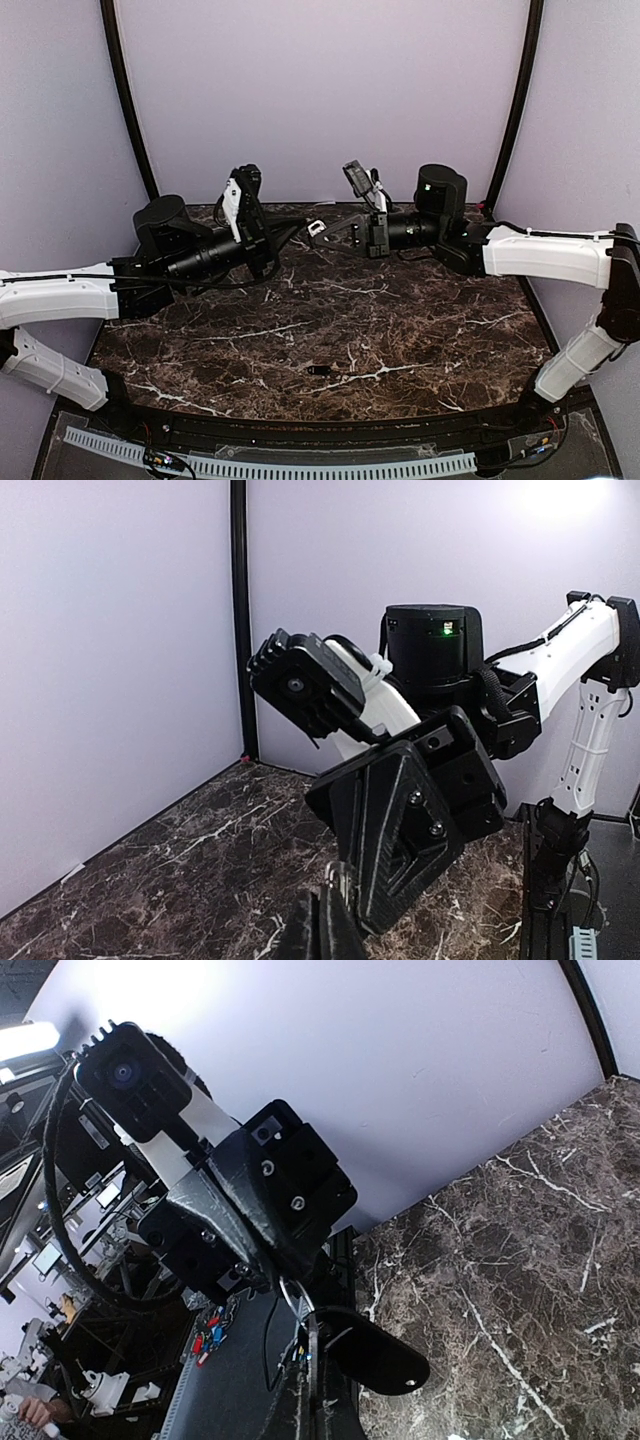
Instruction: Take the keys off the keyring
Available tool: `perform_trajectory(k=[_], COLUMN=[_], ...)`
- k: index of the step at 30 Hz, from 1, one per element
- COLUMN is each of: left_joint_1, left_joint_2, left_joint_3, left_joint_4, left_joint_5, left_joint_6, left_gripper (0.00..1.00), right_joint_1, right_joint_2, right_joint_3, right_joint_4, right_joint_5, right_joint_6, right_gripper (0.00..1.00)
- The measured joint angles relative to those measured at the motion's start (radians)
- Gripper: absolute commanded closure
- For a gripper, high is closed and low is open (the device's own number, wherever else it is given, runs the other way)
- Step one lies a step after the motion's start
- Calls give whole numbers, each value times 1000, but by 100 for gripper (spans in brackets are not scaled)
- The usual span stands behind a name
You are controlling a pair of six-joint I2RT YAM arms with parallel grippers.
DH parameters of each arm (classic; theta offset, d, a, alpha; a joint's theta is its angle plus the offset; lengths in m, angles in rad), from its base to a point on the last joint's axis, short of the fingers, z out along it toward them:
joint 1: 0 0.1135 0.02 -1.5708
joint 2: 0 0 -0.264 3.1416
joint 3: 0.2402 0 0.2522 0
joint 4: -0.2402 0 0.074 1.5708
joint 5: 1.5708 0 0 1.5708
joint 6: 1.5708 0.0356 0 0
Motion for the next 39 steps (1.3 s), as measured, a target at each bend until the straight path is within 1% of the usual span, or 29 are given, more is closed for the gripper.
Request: perform_trajectory(k=[9,23,31,39], left_joint_1=[0,0,0,0], left_joint_2=[-2,-7,-8,11], left_joint_3=[-19,-21,-12,56], left_joint_4=[35,31,-20,-122], left_joint_5=[16,13,9,14], left_joint_6=[2,4,17,14], left_gripper=[100,100,100,100], right_joint_1=[0,0,0,0], right_joint_2=[4,-10,-26,-24], right_joint_3=[0,0,0,32], right_joint_4=[1,-7,-26,-123], right_joint_5=[5,22,39,42], right_joint_6=[-5,-27,-55,-113], right_gripper=[100,100,100,100])
